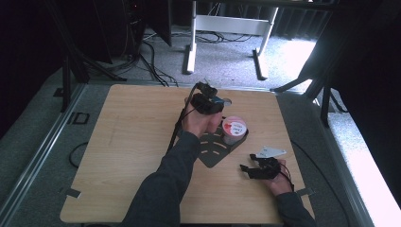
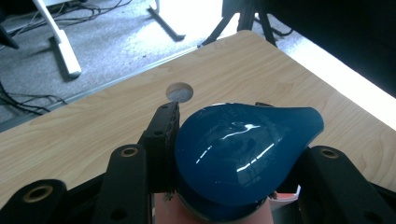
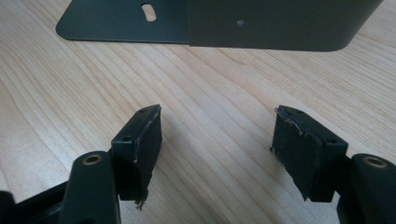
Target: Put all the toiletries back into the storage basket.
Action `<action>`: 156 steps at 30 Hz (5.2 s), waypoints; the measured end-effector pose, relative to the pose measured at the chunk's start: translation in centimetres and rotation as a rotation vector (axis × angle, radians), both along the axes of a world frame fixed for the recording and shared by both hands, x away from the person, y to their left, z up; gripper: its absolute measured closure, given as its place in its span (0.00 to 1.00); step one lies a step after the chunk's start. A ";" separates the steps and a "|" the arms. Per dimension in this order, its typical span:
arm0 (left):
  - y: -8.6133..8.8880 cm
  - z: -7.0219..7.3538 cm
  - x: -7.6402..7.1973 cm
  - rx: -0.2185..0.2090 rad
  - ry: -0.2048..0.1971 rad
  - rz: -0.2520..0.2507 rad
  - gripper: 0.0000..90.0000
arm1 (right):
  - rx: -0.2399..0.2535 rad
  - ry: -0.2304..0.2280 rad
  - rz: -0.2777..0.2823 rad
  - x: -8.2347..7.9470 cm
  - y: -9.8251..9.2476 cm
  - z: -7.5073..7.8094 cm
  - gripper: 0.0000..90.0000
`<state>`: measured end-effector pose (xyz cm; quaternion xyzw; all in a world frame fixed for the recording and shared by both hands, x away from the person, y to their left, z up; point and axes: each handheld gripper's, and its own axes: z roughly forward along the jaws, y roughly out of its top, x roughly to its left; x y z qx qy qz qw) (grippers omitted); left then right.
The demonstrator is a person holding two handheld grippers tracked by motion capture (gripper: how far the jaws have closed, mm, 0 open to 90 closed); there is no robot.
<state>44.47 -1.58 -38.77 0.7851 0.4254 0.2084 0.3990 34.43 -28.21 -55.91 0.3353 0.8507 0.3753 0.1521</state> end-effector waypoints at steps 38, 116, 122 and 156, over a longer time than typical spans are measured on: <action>-3.4 -0.7 2.9 -0.016 0.000 0.159 0.59 | -0.003 0.001 0.007 0.0 0.0 0.0 0.36; -3.2 -7.3 4.2 -0.009 0.030 0.149 0.59 | -0.002 0.004 0.010 -0.1 0.1 0.0 0.35; -3.2 -7.3 4.1 0.004 0.040 0.155 0.54 | -0.003 0.003 0.012 -0.1 0.2 0.0 0.35; -3.7 -7.4 0.8 -0.009 0.031 0.215 0.31 | -0.002 0.004 0.012 -0.1 0.2 0.0 0.35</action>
